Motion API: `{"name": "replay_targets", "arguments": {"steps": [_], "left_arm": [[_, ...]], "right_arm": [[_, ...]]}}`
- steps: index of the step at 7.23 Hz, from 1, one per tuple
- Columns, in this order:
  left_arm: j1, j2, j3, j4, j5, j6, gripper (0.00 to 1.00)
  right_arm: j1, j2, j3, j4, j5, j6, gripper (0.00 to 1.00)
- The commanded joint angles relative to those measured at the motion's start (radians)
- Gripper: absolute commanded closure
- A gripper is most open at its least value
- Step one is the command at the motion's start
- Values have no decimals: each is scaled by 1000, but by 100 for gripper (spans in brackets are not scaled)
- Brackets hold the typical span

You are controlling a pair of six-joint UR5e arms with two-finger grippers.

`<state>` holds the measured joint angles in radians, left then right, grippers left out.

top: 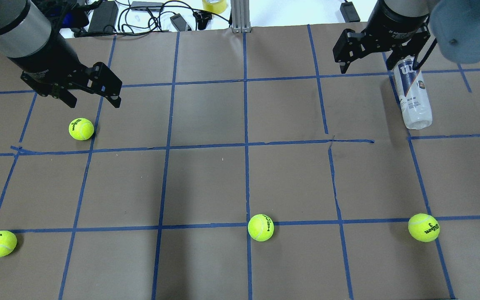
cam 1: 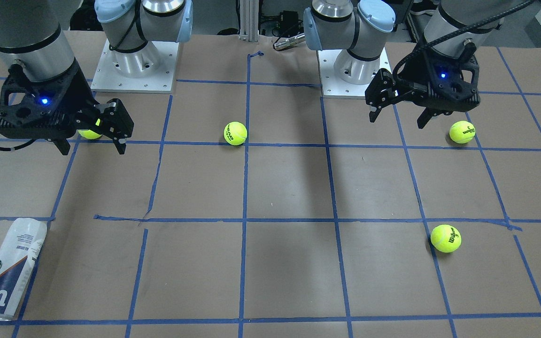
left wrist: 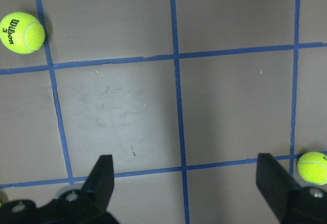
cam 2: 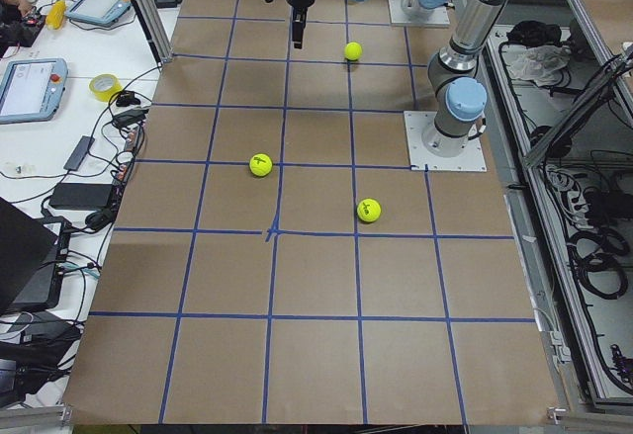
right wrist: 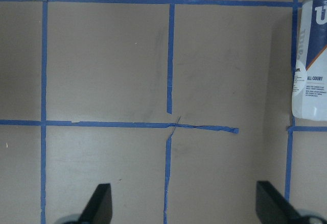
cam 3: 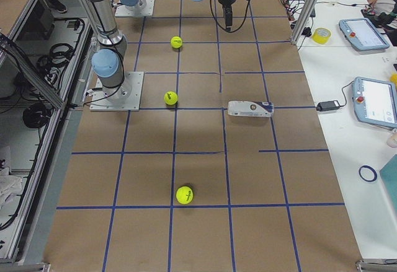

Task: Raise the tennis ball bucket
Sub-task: 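Lower the right gripper around the standing Wilson tennis ball can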

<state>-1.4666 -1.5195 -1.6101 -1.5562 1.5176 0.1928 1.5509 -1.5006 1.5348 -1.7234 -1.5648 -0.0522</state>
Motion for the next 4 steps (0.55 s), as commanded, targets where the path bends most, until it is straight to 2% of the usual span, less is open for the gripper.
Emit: {"name": "replay_targets", "arguments": {"steps": [1, 2, 3, 4], "left_arm": [[0, -16, -1, 7, 4, 11, 0], [0, -31, 1, 51, 4, 11, 0], [2, -44, 1, 67, 3, 10, 0], [0, -44, 3, 67, 4, -2, 0]], "right_arm": [[-2, 2, 1, -5, 8, 3, 0], [-17, 17, -11, -4, 8, 14, 0], [-46, 43, -74, -4, -9, 12, 0], [-110, 128, -141, -2, -29, 12, 0]]}}
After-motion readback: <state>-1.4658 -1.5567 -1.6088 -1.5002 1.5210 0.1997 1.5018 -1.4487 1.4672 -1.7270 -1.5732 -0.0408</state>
